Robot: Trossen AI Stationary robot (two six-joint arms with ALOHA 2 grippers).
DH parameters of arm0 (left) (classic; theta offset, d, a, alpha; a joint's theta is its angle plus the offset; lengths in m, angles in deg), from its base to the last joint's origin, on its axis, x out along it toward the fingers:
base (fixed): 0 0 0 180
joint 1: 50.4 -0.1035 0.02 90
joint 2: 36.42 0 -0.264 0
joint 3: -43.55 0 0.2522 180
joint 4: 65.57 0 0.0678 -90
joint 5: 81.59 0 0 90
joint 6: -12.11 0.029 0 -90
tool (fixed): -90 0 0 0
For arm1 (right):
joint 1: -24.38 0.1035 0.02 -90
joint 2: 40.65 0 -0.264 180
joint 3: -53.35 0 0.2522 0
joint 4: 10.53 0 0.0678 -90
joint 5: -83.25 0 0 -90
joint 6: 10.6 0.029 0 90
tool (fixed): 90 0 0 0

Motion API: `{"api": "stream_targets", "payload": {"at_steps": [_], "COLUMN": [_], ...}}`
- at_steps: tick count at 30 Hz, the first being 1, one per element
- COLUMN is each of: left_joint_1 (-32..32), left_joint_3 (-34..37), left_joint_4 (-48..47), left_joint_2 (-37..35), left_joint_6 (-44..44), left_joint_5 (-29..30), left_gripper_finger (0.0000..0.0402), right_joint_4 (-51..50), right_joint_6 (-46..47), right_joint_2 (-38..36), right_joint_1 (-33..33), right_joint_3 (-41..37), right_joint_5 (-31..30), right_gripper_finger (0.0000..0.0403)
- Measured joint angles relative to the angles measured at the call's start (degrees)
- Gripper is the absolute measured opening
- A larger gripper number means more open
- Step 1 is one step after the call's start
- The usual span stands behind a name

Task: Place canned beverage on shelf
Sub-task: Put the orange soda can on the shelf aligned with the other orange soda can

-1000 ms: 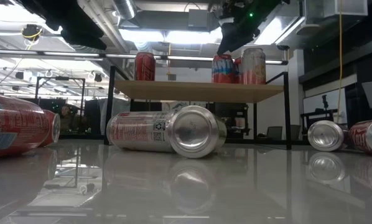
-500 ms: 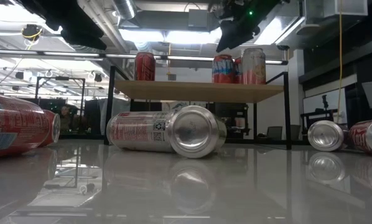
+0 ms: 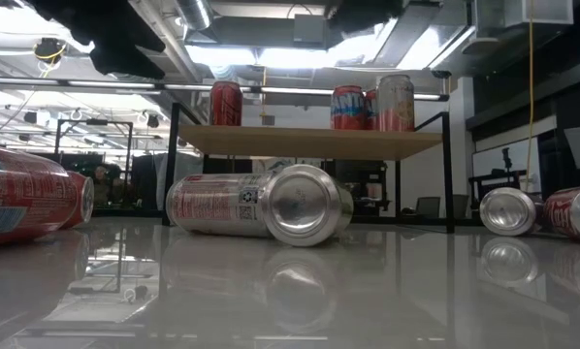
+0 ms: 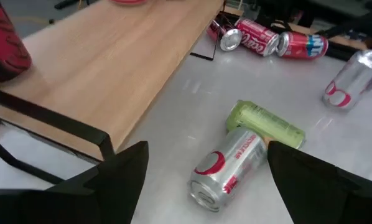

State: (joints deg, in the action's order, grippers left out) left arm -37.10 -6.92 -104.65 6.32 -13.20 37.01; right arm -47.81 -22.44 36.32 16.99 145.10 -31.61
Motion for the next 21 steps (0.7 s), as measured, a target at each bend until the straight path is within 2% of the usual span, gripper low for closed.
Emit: {"api": "stream_targets", "payload": {"at_steps": [3, 6, 11, 17, 21], "left_joint_1": [0.0, 0.0, 0.0, 0.0, 0.0], "left_joint_3": [-0.3, -1.6, -3.9, -3.9, -2.7], "left_joint_4": [0.0, -2.9, -14.0, -27.9, -31.2], "left_joint_2": [0.0, 0.0, 0.0, 0.0, 0.0], "left_joint_6": [-1.2, -1.4, -4.2, -6.2, -8.5], "left_joint_5": [-3.1, -3.6, -2.8, -4.1, -6.5], "left_gripper_finger": [0.032, 0.032, 0.032, 0.032, 0.032], "right_joint_4": [-0.5, -0.5, -0.6, -0.3, -0.6], "right_joint_6": [0.1, 1.8, 4.9, 7.2, 7.7], "right_joint_2": [0.0, 0.0, 0.0, 1.7, 3.3], "right_joint_1": [4.3, 8.3, 13.3, 16.6, 17.7], "right_joint_3": [0.0, 0.0, 0.0, 0.0, 0.0], "right_joint_5": [0.0, 0.1, 0.2, 5.6, 6.9], "right_gripper_finger": [0.039, 0.039, 0.039, 0.039, 0.039]}}
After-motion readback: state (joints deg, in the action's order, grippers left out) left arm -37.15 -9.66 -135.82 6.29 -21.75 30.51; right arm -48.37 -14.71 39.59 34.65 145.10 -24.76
